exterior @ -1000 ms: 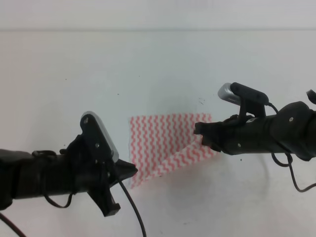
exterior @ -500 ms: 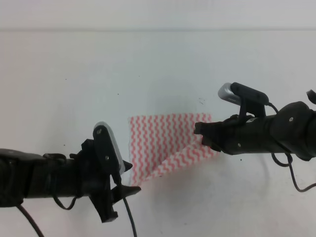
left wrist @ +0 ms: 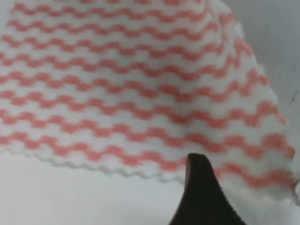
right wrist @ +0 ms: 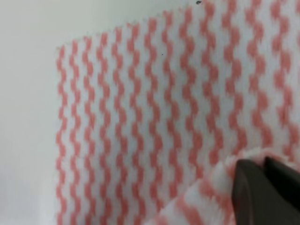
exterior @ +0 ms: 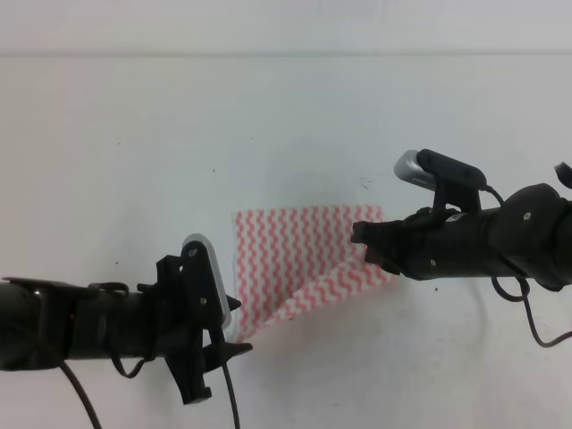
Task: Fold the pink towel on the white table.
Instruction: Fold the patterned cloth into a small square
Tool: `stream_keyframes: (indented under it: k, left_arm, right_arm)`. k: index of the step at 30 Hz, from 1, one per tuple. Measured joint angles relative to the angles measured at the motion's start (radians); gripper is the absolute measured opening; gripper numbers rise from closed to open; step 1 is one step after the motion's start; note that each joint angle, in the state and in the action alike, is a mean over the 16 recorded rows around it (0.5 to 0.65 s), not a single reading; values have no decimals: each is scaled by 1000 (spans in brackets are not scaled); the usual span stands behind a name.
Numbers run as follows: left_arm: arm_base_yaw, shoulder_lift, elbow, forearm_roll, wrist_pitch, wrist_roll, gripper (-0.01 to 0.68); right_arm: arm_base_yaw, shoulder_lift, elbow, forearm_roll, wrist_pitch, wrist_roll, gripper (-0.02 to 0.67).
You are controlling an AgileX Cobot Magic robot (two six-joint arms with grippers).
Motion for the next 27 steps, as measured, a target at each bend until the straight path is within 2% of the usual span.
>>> stream_keyframes:
  k: [13, 18, 27]
  left_arm:
    - [0, 54, -2, -50, -11, 119, 377]
    - [0, 55, -4, -50, -26, 123, 318]
    - [0, 55, -4, -51, -53, 102, 137]
  right_arm:
    - [0, -3, 0, 1, 5, -10, -16]
    - [0, -4, -1, 2, 7, -15, -17]
    - [0, -3, 0, 3, 7, -21, -17]
